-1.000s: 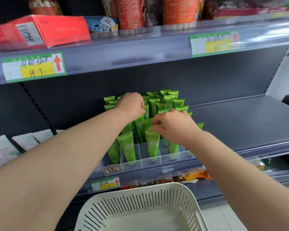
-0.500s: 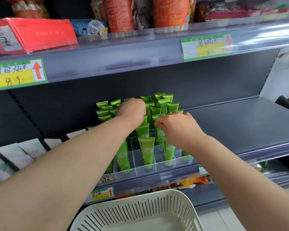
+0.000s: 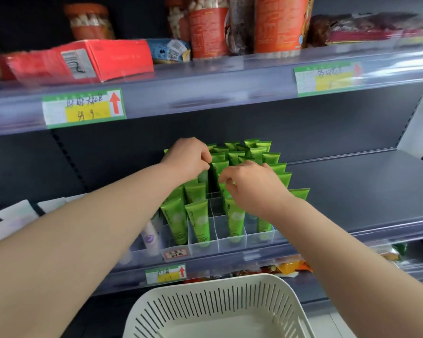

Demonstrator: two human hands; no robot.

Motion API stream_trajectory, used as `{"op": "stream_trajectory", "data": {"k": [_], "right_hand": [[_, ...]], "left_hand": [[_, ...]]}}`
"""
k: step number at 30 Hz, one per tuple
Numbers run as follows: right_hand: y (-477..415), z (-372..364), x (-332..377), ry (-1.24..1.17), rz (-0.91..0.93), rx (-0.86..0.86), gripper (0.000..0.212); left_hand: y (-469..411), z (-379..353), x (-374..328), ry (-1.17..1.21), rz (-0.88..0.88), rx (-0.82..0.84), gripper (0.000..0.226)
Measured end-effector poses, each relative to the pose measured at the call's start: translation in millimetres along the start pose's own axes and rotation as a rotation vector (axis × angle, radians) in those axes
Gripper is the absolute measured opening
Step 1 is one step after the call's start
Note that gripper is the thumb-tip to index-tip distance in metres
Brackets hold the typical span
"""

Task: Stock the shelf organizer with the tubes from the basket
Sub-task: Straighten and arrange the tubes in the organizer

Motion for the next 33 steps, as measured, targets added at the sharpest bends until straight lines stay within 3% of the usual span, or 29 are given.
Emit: {"op": "stream_trajectory", "data": {"k": [9,23,26,33], "right_hand": [[-10,-24,67,0.083,0.151,0.114,0.017],[2,-23,50,0.123,0.129,0.228,0.026],[4,-16,43,0.041,0.087,0.174,0.029],[3,-9,24,0.092,0.001,0.074,0.036]], "left_hand": [[29,21,38,0.012,0.059,0.04,0.013],[26,-11,33,-0.098,0.045,0.161,0.023],[24,-15,36,-0.153,0.063,0.163,0.022],[24,-22,33,-0.236,0.08,0.13,0.017]]}}
Point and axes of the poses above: each hand's wrist, its own y-axis away from the middle knuckle, its own z-axis out of the back of the hand, x = y × z, the point moved 7 cm from there along -y, towards the middle knuckle, and after that the axes turned 14 degrees about y, right-handed, at the moved point
